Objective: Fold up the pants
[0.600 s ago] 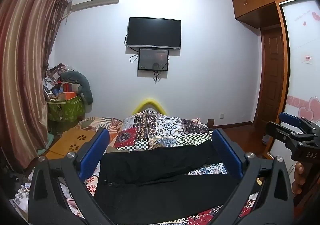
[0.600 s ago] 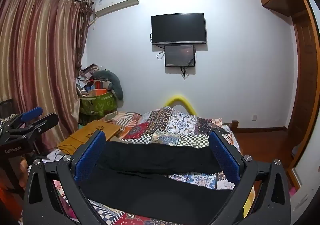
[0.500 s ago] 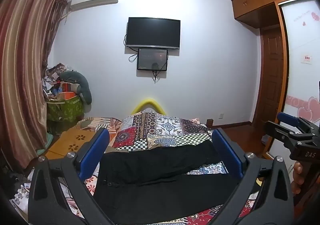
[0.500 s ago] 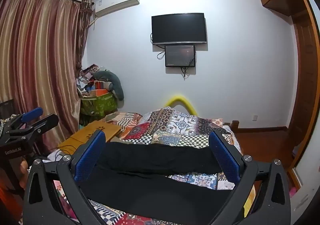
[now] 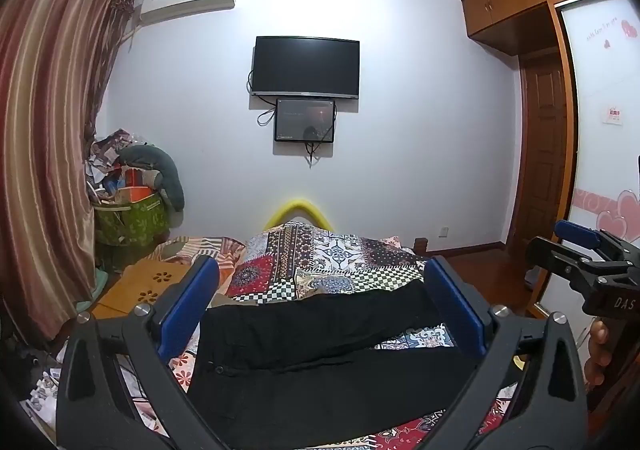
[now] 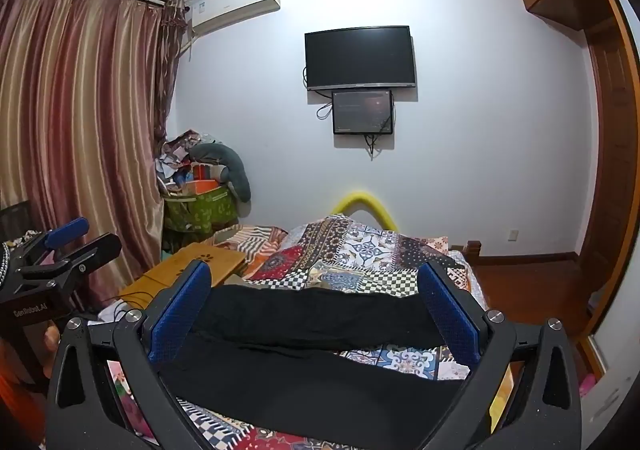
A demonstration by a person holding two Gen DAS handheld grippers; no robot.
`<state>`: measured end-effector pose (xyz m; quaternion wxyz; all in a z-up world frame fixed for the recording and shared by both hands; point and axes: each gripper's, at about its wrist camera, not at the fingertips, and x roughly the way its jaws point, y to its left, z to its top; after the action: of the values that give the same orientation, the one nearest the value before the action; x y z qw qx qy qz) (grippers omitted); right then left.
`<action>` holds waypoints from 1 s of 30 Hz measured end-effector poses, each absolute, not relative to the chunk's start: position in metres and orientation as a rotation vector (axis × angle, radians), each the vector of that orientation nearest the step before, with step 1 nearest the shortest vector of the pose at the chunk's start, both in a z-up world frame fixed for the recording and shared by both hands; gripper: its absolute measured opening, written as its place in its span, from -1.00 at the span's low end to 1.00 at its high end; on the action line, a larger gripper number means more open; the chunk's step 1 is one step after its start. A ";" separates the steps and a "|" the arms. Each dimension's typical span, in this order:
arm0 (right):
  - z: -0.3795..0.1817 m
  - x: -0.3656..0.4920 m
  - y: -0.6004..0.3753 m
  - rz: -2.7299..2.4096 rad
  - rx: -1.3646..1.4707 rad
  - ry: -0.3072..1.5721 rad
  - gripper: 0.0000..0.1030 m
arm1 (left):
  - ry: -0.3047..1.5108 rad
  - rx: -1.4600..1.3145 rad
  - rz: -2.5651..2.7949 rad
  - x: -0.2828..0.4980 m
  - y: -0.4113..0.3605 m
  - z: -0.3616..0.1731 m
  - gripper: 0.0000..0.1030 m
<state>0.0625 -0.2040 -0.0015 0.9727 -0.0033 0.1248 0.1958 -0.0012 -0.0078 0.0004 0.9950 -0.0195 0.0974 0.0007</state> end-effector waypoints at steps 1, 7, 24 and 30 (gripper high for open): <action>-0.001 0.063 -0.199 0.396 -0.007 0.251 0.99 | 0.197 -0.040 0.001 -0.001 -0.007 0.000 1.00; -0.003 0.064 -0.202 0.397 0.001 0.252 0.99 | 0.195 -0.037 0.004 -0.001 -0.008 -0.001 1.00; -0.002 0.066 -0.207 0.399 0.001 0.256 0.99 | 0.177 -0.030 0.009 -0.003 -0.010 -0.002 1.00; -0.002 0.067 -0.208 0.402 -0.001 0.257 0.99 | 0.178 -0.029 0.006 -0.003 -0.012 -0.003 1.00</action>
<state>0.0668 -0.2079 -0.0025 0.9716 -0.0003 0.1274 0.1993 -0.0029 -0.0119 -0.0029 0.9959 -0.0147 0.0890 0.0028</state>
